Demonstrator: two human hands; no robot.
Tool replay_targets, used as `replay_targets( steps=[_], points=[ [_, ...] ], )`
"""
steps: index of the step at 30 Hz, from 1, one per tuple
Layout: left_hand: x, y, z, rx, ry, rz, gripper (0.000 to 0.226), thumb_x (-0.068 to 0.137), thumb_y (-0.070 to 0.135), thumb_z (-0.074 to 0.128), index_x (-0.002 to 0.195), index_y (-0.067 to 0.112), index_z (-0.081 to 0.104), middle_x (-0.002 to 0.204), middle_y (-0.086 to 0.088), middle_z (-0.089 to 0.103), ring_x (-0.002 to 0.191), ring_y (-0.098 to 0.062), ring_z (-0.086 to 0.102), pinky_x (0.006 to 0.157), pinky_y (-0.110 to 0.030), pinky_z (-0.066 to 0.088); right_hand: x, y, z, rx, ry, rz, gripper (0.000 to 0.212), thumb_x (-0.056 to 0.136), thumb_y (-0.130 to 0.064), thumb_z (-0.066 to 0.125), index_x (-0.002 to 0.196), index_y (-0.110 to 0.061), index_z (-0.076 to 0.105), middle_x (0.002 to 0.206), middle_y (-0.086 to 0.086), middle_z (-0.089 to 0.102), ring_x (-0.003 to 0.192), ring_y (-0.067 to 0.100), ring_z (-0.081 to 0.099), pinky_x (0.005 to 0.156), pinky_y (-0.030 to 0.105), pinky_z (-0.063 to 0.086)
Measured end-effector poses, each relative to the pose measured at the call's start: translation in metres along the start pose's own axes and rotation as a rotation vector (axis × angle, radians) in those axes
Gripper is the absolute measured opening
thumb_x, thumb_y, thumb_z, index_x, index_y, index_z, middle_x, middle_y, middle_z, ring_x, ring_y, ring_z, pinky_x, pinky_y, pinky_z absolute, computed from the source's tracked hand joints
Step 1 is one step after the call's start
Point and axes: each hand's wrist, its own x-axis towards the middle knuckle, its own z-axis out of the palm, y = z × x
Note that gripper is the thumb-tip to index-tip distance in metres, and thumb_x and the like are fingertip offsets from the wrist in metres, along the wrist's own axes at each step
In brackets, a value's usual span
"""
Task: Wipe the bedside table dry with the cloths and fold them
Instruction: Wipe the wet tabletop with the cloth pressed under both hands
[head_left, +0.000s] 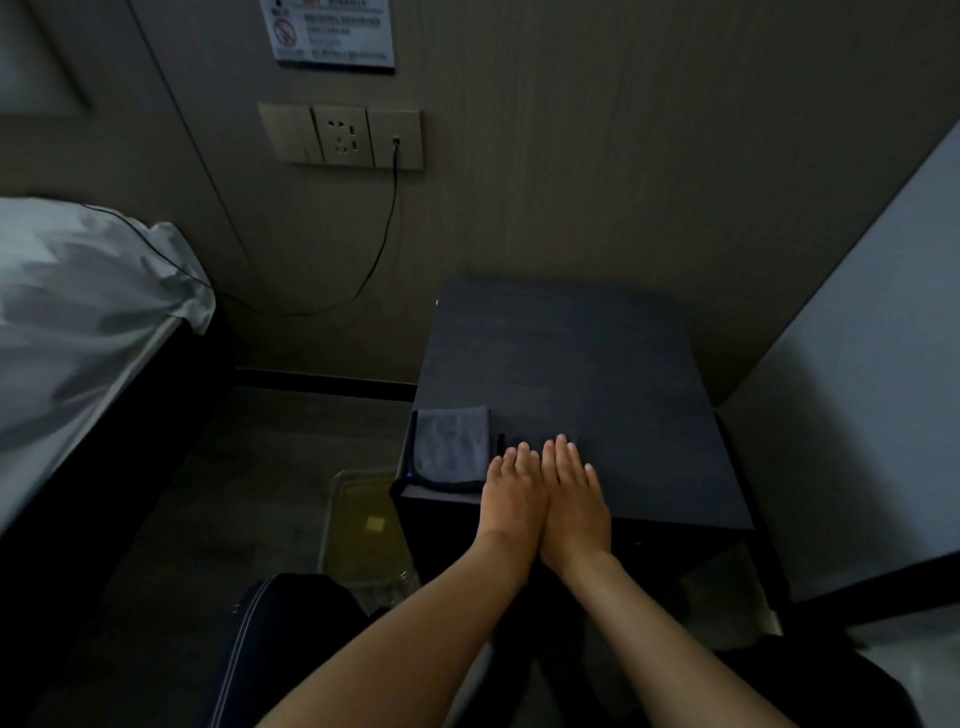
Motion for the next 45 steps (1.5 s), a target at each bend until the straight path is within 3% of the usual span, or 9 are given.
replay_targets(
  steps=[10,18,27,39,45],
  points=[
    [0.022,0.001,-0.007,-0.018,-0.033,-0.007,0.063,0.105,0.016,0.039,0.156,0.004,0.004,0.163,-0.019,0.011,0.151,-0.032,0.014,0.122,-0.044,0.018,0.016,0.009,-0.007,-0.024,-0.04,-0.025,0.082,0.101,-0.042,0.037,0.156,-0.009,-0.014,0.164,0.011,-0.019,0.151,0.025,-0.017,0.124,0.042,-0.002],
    [0.088,-0.007,-0.026,0.023,-0.069,-0.01,0.075,0.101,0.021,0.051,0.156,0.005,0.004,0.164,-0.015,0.013,0.151,-0.028,0.017,0.122,-0.042,0.02,0.081,0.021,-0.026,-0.098,-0.087,0.014,0.099,0.094,-0.041,0.054,0.155,-0.008,-0.016,0.164,0.011,-0.017,0.152,0.025,-0.015,0.122,0.04,-0.003],
    [0.162,-0.042,-0.033,-0.031,-0.03,-0.03,0.08,0.098,0.018,0.057,0.157,0.008,0.004,0.165,-0.012,0.01,0.151,-0.025,0.015,0.122,-0.04,0.021,0.175,0.019,-0.039,-0.122,-0.146,0.026,0.101,0.091,-0.036,0.058,0.156,-0.009,-0.015,0.164,0.012,-0.019,0.152,0.025,-0.015,0.122,0.039,-0.004],
    [0.155,-0.101,-0.027,-0.118,-0.033,-0.117,0.057,0.105,0.018,0.041,0.156,0.008,0.017,0.165,-0.009,0.012,0.151,-0.022,0.018,0.122,-0.038,0.019,0.189,-0.04,-0.067,-0.124,-0.2,-0.063,0.09,0.094,-0.035,0.053,0.157,-0.006,-0.004,0.166,0.012,-0.006,0.154,0.024,0.0,0.123,0.035,0.005],
    [0.121,-0.144,-0.03,-0.133,-0.059,-0.178,0.048,0.107,0.013,0.029,0.155,0.01,0.023,0.164,-0.007,0.017,0.148,-0.024,0.027,0.116,-0.039,0.028,0.174,-0.091,-0.091,-0.128,-0.183,-0.165,0.065,0.104,-0.03,0.041,0.158,-0.011,0.011,0.166,0.01,0.007,0.152,0.026,0.014,0.12,0.037,0.017]
  ],
)
